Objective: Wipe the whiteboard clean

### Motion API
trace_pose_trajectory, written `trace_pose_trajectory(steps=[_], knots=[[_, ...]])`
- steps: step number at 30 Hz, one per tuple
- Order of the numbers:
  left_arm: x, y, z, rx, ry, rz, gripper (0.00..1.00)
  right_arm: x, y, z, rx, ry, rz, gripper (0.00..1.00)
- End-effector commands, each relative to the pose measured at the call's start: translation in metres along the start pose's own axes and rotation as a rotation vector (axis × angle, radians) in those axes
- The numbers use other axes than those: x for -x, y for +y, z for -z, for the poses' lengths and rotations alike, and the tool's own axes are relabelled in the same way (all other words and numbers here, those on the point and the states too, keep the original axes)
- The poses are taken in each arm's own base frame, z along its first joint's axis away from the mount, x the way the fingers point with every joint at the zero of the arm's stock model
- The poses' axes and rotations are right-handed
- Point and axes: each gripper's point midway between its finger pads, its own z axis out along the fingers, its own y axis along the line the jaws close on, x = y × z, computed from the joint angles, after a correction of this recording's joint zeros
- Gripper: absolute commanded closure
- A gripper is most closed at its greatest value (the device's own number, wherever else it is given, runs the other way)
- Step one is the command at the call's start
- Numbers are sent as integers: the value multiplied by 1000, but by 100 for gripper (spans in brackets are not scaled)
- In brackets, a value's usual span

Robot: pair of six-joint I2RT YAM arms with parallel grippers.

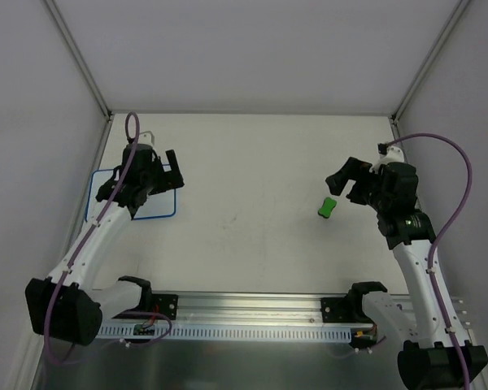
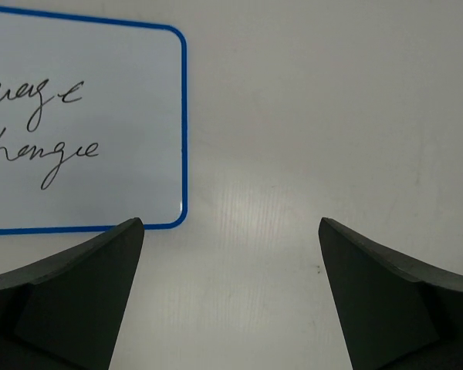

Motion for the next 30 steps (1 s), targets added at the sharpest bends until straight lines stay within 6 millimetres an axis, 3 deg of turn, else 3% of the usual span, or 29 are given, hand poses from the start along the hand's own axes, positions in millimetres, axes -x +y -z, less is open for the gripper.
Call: trace_pose_trajectory(steps=[1,7,9,16,21,30], knots=[[-4,8,-26,89,55,64,1,-13,-3,-5,-6,36,-58,1],[-16,26,-77,210,166,62,6,-44,-6,-13,14,127,-94,1],[-15,29,-89,227,184,52,10,-47,-6,-12,16,129,-95,1],[-37,37,-137,247,313,63,27,-51,-11,-7,5,111,-77,1],[-45,36,-154,246,354,64,42,-54,-14,-4,-8,108,-77,1],[-75,47,-167,279,438,72,55,-56,-15,-4,-13,110,-87,1]])
